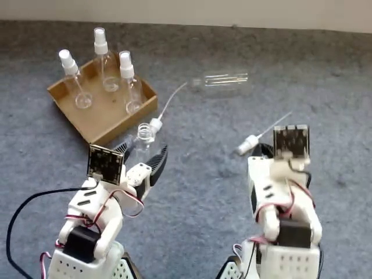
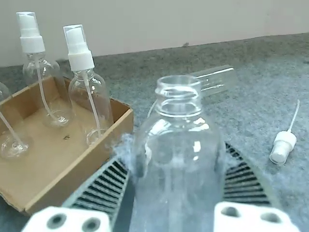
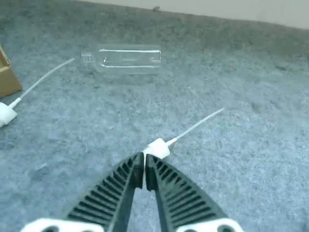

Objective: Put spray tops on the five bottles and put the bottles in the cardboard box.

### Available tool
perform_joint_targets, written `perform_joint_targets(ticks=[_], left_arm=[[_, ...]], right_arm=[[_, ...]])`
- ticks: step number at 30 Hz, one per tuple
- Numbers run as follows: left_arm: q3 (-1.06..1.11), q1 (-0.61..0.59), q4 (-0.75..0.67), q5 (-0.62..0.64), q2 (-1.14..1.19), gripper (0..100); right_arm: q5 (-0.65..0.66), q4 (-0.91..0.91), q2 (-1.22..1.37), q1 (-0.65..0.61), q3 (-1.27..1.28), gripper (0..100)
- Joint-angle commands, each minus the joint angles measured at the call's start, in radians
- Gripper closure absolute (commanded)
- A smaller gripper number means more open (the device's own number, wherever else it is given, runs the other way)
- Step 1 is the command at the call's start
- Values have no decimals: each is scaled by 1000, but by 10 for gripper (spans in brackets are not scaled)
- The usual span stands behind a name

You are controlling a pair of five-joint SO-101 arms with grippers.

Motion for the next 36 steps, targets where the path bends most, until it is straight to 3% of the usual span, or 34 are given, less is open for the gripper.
perform_joint_targets(ticks=[1, 9, 12, 17, 23, 29, 36], left_arm=[[65, -15, -144, -12, -12, 909], [213, -151, -413, -12, -12, 912], [213, -165, -411, -11, -12, 912], [213, -170, -410, -11, -10, 912], [213, -165, -382, -11, -8, 912], [213, -165, -382, -11, -8, 912], [213, -165, -381, -11, -7, 912]], right_arm=[[9, 2, 272, -10, -148, 981], [8, 1, 722, -10, -312, 817], [-20, 2, 835, -36, -392, 815], [-296, 4, 1000, -97, -522, 813], [-486, 16, 1193, -120, -636, 811], [-606, 165, 1432, -59, -857, 810], [-605, 223, 1650, -41, -1064, 810]])
